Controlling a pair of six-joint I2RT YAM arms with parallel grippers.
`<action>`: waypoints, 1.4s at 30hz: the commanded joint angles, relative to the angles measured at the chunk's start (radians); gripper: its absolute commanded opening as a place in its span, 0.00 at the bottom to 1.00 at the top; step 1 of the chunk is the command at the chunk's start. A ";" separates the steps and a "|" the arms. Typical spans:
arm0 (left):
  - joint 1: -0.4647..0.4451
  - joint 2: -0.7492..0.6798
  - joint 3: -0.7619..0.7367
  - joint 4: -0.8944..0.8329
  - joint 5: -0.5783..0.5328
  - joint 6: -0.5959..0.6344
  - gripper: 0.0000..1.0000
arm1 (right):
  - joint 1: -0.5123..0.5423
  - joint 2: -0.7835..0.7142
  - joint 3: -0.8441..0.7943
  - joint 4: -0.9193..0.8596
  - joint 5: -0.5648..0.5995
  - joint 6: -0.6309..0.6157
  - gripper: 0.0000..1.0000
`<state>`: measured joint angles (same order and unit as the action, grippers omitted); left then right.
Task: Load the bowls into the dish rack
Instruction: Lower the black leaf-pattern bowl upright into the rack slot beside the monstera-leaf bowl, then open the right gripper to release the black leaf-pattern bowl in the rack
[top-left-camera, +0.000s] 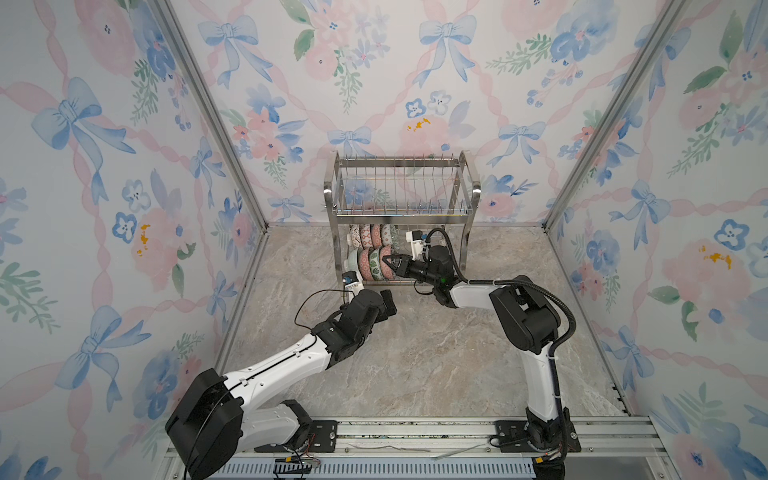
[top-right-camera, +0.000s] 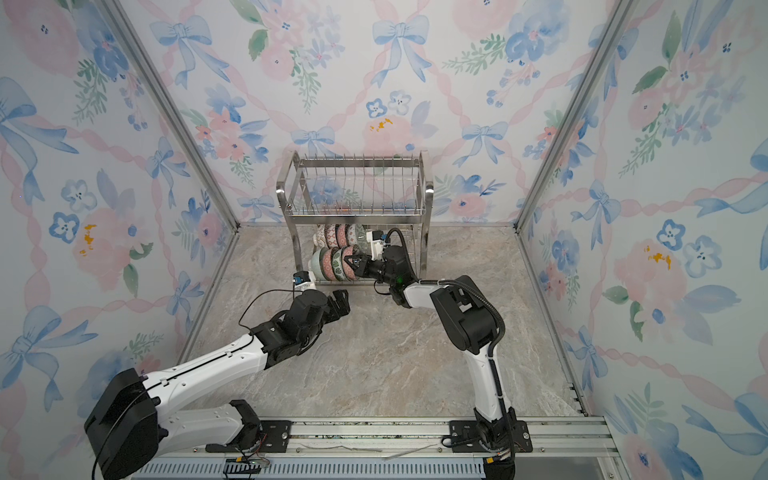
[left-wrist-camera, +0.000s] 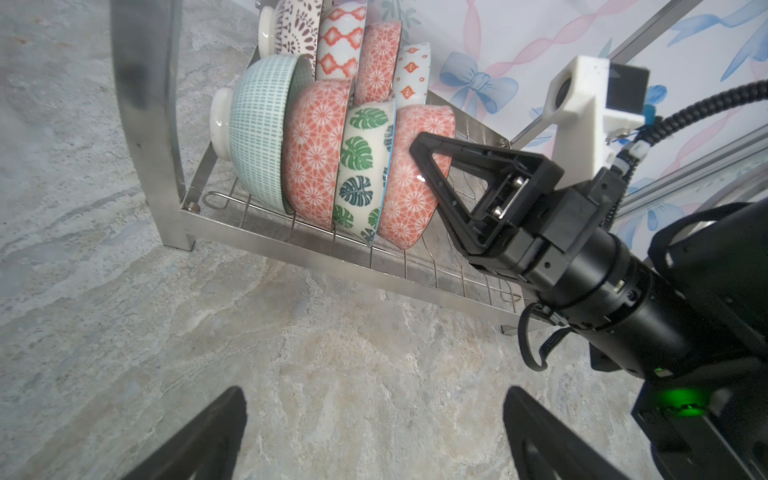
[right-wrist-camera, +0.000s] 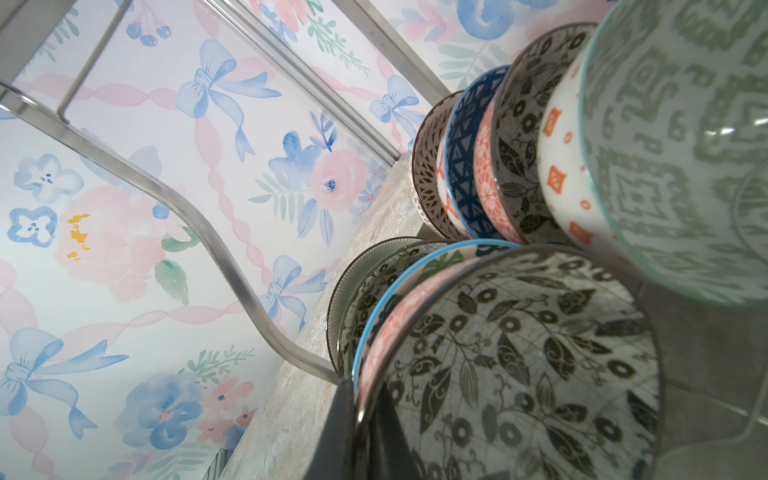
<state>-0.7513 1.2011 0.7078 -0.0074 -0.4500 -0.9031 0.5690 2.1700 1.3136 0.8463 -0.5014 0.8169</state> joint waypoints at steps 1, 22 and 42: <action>0.002 -0.019 -0.012 -0.011 -0.031 -0.015 0.98 | -0.006 0.022 0.037 0.064 -0.026 0.019 0.00; 0.006 -0.047 -0.033 0.007 -0.047 -0.010 0.98 | -0.014 0.006 0.019 -0.067 -0.005 -0.076 0.00; 0.081 -0.161 -0.046 -0.100 -0.097 0.220 0.98 | -0.030 -0.218 -0.099 -0.250 0.061 -0.246 0.72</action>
<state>-0.7074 1.0725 0.6769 -0.0563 -0.5102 -0.7845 0.5488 2.0430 1.2411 0.6369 -0.4736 0.6270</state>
